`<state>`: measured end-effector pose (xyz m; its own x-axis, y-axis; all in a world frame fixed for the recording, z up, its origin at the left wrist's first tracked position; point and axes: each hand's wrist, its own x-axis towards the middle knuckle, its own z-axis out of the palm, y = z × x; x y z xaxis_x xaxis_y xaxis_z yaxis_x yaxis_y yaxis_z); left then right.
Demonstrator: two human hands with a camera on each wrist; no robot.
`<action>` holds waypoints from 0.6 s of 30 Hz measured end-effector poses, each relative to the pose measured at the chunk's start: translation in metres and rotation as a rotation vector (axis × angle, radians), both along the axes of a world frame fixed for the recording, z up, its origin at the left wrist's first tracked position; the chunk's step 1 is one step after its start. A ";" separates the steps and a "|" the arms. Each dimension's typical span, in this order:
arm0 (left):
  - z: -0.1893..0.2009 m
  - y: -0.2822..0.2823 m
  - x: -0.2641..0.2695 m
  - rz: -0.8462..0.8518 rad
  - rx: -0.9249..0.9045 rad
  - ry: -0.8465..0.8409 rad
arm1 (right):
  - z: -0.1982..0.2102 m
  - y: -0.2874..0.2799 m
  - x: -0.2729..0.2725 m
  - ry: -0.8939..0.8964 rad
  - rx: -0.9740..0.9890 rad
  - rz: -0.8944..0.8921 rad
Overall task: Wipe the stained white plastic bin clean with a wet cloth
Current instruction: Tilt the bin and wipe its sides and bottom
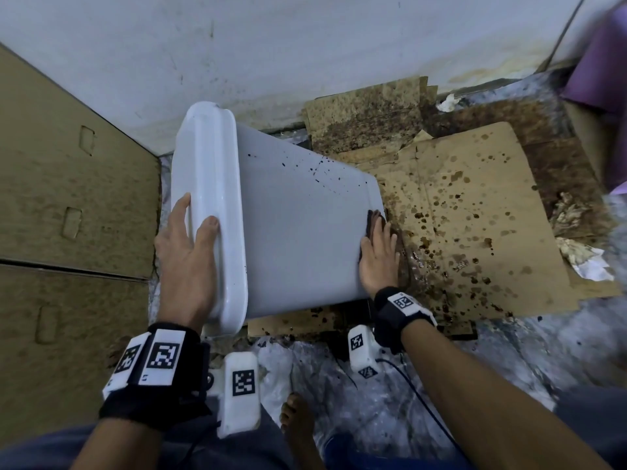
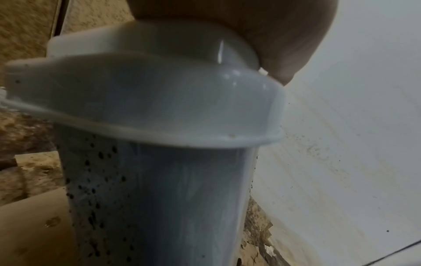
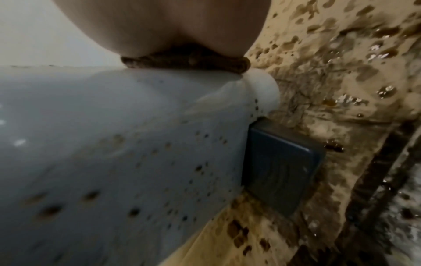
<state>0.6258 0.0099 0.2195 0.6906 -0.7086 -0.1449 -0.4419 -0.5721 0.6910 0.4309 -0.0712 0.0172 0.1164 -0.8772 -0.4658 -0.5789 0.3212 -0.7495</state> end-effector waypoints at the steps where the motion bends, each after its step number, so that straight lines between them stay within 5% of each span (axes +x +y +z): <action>1: 0.000 0.001 0.001 0.003 0.004 0.000 | 0.004 0.007 0.003 0.007 -0.064 0.038; 9: 0.000 0.003 0.001 -0.029 -0.001 -0.064 | 0.082 0.043 0.037 -0.193 -0.385 0.320; 18: 0.027 -0.008 0.004 -0.010 0.039 -0.021 | 0.120 0.024 0.065 -0.339 -0.443 0.433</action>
<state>0.6295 0.0022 0.2466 0.6871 -0.7092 -0.1579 -0.4618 -0.5941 0.6586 0.4963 -0.0472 0.1368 0.5736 -0.8177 0.0484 -0.2970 -0.2627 -0.9180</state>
